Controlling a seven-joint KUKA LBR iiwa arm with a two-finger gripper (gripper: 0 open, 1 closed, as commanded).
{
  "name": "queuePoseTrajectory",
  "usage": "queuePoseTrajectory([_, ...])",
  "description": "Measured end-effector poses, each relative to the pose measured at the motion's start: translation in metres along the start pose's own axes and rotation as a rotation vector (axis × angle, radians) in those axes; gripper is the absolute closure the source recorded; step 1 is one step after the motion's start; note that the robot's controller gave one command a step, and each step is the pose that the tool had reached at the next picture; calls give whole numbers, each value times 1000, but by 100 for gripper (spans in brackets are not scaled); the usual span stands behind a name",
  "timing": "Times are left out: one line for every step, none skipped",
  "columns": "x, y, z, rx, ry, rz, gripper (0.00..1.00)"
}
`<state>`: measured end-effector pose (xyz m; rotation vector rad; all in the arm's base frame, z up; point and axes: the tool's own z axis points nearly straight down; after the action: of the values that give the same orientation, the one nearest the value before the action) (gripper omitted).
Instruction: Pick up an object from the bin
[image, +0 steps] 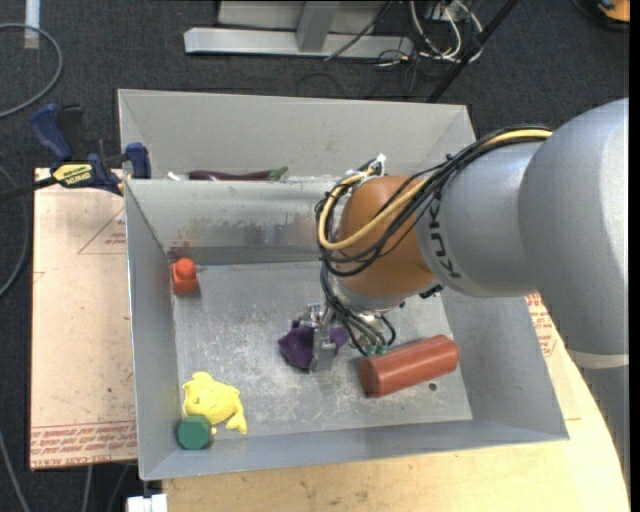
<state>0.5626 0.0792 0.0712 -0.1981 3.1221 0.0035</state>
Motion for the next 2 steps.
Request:
queuePoseTrajectory([0, 0, 0, 0, 0, 0, 100])
queuePoseTrajectory([-5, -6, -114, -1, -3, 21, 100])
